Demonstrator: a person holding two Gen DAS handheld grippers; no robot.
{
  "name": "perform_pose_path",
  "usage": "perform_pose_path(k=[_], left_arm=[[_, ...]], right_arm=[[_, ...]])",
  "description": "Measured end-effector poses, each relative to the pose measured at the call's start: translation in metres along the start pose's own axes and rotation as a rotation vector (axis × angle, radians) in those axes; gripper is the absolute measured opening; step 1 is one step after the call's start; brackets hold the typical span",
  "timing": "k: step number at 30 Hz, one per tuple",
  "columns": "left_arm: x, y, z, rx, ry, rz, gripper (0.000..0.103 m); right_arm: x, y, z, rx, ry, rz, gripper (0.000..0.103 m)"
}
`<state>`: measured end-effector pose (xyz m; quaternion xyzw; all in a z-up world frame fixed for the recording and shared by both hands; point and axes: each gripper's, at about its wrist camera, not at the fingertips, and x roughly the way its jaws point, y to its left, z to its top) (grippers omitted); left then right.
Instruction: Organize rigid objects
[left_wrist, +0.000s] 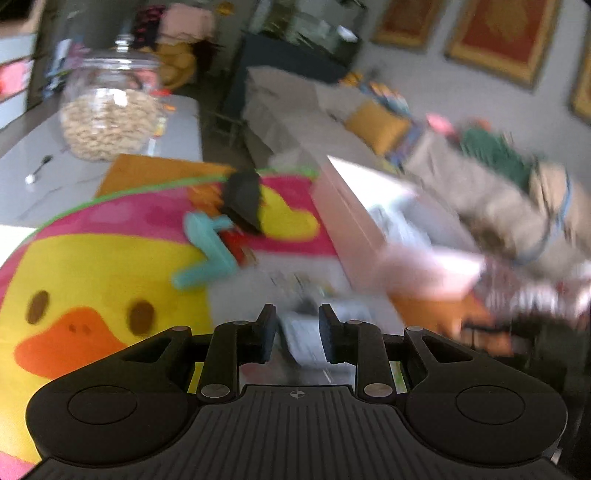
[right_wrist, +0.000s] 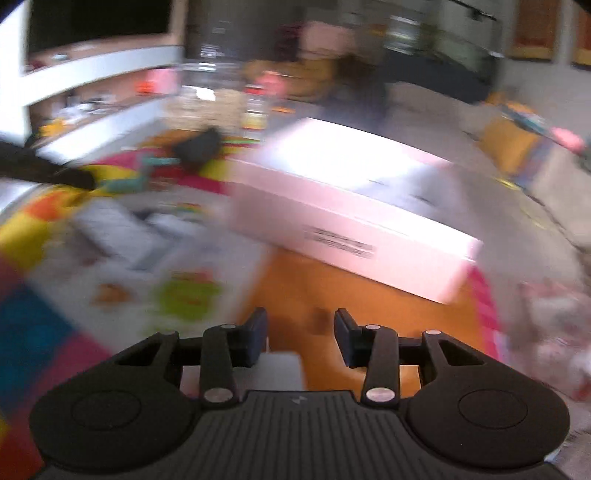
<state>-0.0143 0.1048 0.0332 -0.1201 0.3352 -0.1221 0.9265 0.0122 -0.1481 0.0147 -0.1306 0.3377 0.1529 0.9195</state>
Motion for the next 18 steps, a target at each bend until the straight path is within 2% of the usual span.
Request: perform_pose_path(k=[2,4,9,12,15,18], left_arm=[[0.007,-0.017,-0.009,0.082,0.032,0.017,0.032],[0.009,-0.031,-0.015,0.141,0.035,0.001,0.040],[0.013,-0.057,-0.015,0.215,0.107,-0.156,0.040],[0.020,-0.072,-0.025,0.295,0.166,-0.201,0.040],[0.021,-0.077,-0.034,0.331,0.170,-0.151,0.040],[0.020,-0.066,-0.028,0.321,0.135,-0.056,0.039]], right_arm=[[0.003,-0.019,-0.001,0.083,0.022,0.013,0.045],[0.004,-0.033,-0.003,0.158,0.024,0.051,0.052],[0.006,-0.041,-0.012,0.201,0.006,0.079,0.059],[0.004,-0.041,-0.016,0.193,-0.014,0.078,0.061],[0.006,-0.042,-0.013,0.204,-0.018,0.087,0.062],[0.007,-0.036,-0.013,0.208,-0.023,0.086,0.062]])
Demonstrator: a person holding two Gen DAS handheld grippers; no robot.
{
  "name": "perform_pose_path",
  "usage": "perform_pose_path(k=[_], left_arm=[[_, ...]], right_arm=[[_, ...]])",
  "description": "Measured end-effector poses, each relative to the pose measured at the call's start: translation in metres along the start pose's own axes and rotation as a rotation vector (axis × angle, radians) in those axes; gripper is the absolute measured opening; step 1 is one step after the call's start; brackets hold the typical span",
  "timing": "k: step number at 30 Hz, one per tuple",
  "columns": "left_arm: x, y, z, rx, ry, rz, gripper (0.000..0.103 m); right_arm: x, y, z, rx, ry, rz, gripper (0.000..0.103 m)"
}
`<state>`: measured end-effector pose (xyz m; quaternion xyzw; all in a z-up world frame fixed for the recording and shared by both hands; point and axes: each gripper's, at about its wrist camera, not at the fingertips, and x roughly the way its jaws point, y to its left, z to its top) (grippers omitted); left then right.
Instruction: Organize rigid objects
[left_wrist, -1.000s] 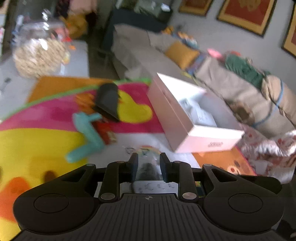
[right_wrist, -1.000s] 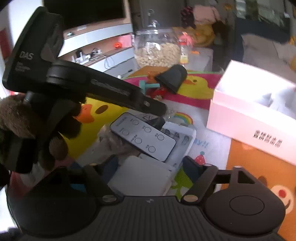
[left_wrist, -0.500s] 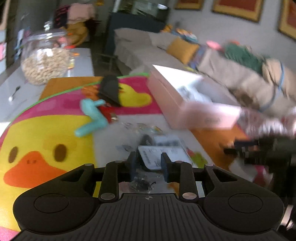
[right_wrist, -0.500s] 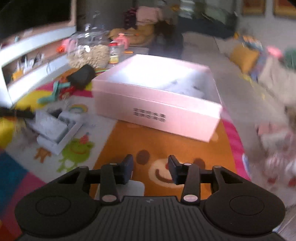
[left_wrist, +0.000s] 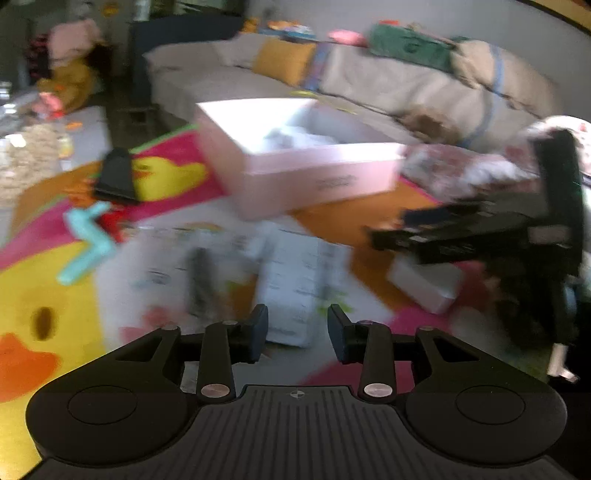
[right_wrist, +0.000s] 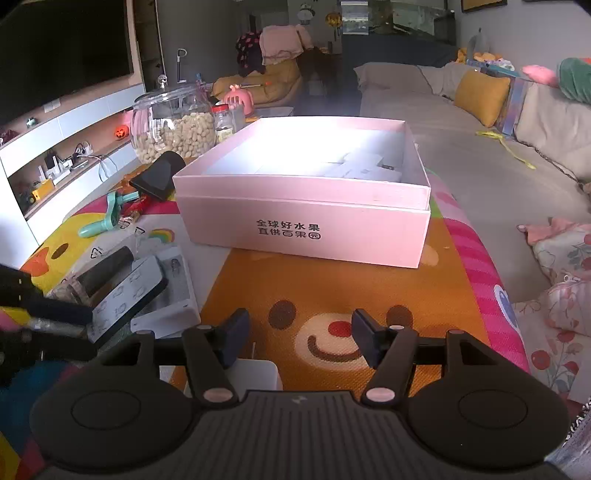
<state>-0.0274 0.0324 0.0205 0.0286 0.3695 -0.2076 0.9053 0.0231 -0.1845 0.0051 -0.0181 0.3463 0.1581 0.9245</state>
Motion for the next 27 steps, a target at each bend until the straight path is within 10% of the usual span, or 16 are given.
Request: perform_pose_path(k=[5,9,12,27], left_arm=[[-0.007,0.033,0.003,-0.109,-0.015,0.127,0.033],[-0.015,0.042,0.006,-0.172,-0.056,0.005,0.033],[-0.010,0.026,0.010,-0.124,-0.051,-0.082,0.033],[0.021,-0.015,0.016,0.056,-0.046,0.040,0.040]], right_arm=[[0.000,0.002,-0.002,-0.007,-0.004,0.001,0.066],[0.000,0.002,-0.002,-0.003,-0.007,0.010,0.070],[0.000,0.001,-0.002,0.007,-0.009,0.022,0.072],[0.003,-0.001,-0.001,0.008,0.012,0.087,0.086]])
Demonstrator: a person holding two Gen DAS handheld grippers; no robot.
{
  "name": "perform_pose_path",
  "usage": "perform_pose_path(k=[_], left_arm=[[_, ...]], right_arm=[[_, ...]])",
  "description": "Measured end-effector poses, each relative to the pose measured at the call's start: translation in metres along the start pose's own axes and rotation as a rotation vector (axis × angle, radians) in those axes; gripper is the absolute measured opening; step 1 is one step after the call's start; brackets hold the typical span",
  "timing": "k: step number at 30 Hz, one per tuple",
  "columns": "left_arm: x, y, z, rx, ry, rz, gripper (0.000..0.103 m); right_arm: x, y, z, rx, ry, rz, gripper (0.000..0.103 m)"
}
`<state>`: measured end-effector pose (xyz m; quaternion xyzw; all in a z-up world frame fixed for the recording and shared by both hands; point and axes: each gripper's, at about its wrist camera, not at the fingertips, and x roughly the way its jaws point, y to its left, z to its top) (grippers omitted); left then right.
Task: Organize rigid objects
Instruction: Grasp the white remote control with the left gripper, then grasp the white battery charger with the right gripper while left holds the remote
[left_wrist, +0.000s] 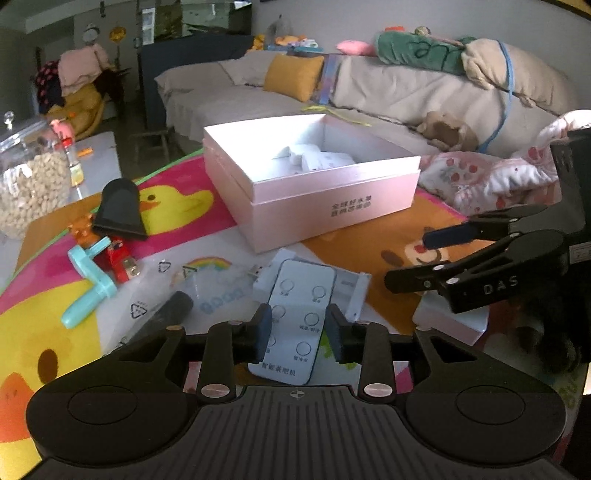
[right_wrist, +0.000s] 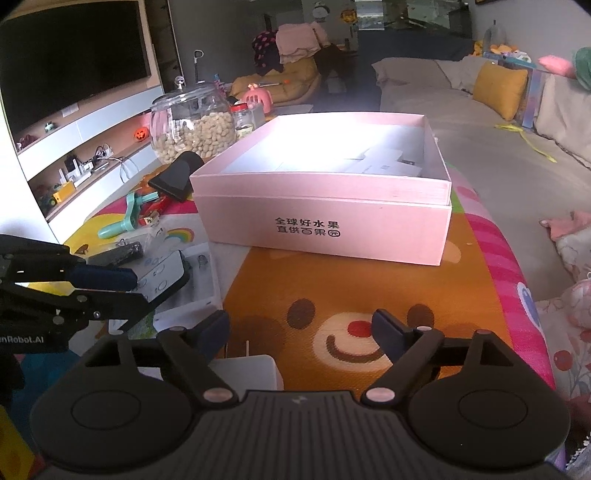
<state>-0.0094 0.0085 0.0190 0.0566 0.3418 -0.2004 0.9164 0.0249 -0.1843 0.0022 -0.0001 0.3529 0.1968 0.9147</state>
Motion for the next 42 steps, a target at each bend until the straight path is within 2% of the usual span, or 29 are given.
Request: perform_pose_path(k=[13,18,24,32,34,37,42], left_arm=[[0.011,0.006,0.008,-0.007,-0.003,-0.045,0.042],[0.009,0.006,0.009,0.002,0.009,-0.123,0.046],[0.011,0.003,0.011,0.035,0.006,-0.054,0.045],[0.018,0.003,0.011,0.090,0.038,-0.123,0.049],[0.023,0.000,0.008,0.096,0.073,-0.160,0.052],[0.023,-0.008,0.003,0.132,0.050,-0.145,0.054],[0.022,-0.003,0.003,0.093,0.053,-0.168,0.054]], right_arm=[[0.001,0.002,0.000,-0.017,0.011,0.007,0.090],[0.001,0.002,0.000,-0.019,0.013,0.010,0.091],[0.001,0.002,0.000,-0.020,0.013,0.011,0.092],[0.001,0.003,0.000,-0.021,0.014,0.009,0.092],[0.002,0.002,0.000,-0.024,0.015,0.011,0.093],[0.002,0.003,0.000,-0.024,0.015,0.010,0.093],[0.002,0.003,0.000,-0.031,0.021,0.013,0.095]])
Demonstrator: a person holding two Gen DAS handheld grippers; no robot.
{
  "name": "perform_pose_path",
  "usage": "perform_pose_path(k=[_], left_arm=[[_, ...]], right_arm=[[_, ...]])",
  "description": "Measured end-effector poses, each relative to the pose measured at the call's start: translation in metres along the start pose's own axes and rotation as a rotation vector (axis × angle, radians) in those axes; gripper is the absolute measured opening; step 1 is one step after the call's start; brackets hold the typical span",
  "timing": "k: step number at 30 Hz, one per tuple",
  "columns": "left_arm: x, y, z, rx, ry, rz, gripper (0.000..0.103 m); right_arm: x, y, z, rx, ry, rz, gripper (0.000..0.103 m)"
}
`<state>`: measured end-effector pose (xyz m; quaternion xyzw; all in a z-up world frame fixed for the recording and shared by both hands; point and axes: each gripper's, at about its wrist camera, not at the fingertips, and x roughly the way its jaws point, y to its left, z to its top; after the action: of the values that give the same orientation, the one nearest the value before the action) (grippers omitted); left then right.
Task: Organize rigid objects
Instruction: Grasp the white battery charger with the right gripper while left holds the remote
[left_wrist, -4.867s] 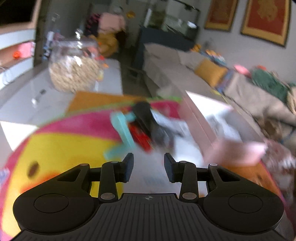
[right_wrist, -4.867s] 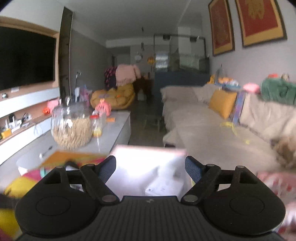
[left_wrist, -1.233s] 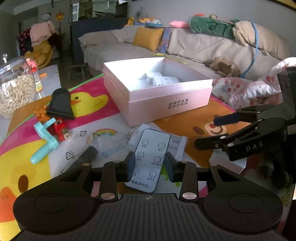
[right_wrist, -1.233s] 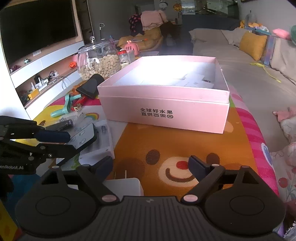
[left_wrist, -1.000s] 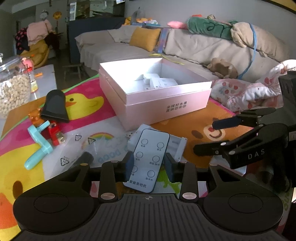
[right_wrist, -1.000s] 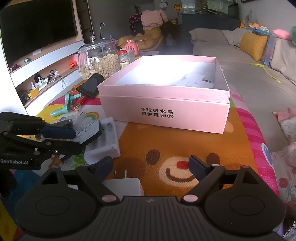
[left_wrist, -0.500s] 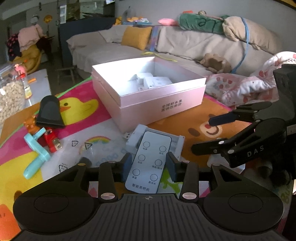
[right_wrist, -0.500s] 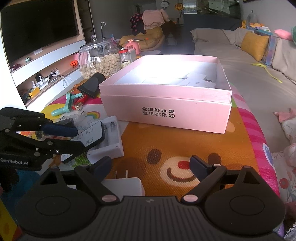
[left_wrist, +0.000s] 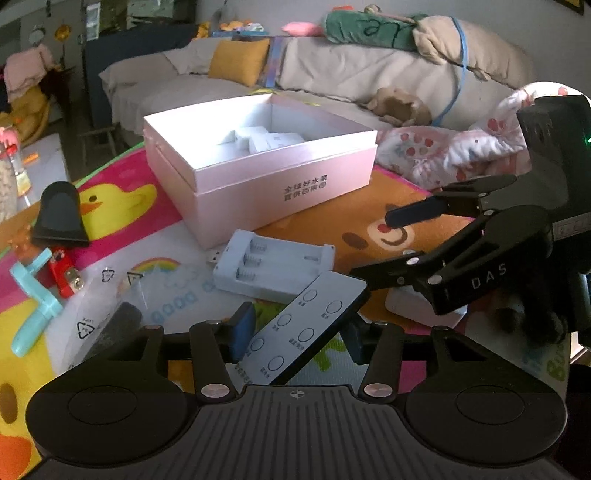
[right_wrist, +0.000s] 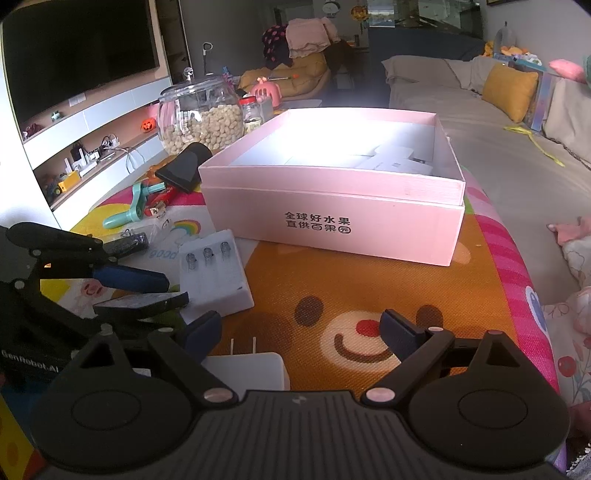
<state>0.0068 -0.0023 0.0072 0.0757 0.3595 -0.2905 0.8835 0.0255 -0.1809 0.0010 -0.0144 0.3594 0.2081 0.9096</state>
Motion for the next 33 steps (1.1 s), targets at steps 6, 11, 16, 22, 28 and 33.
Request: perform_pose_path(k=[6,11,16,22,28,33], left_arm=[[-0.012,-0.009,-0.011,0.092,0.015,0.041,0.037],[-0.034,0.001,-0.027,0.013,0.021,0.167,0.025],[-0.047,0.008,-0.039,-0.087,-0.005,0.172,0.027],[-0.047,-0.002,-0.040,-0.080,-0.003,0.128,0.043],[-0.042,0.001,-0.034,-0.129,-0.002,0.091,0.044],[-0.031,0.001,-0.024,-0.142,0.018,0.071,0.045]], right_arm=[[0.008,0.011,0.002,-0.095,0.058,-0.014,0.103],[0.009,0.016,0.003,-0.126,0.075,-0.035,0.103],[0.004,0.026,0.015,-0.114,0.087,0.055,0.088],[0.031,0.056,0.040,-0.161,0.076,0.041,0.080],[0.029,0.067,0.042,-0.200,0.090,0.012,0.047],[-0.013,0.049,0.035,-0.137,0.006,-0.002,0.047]])
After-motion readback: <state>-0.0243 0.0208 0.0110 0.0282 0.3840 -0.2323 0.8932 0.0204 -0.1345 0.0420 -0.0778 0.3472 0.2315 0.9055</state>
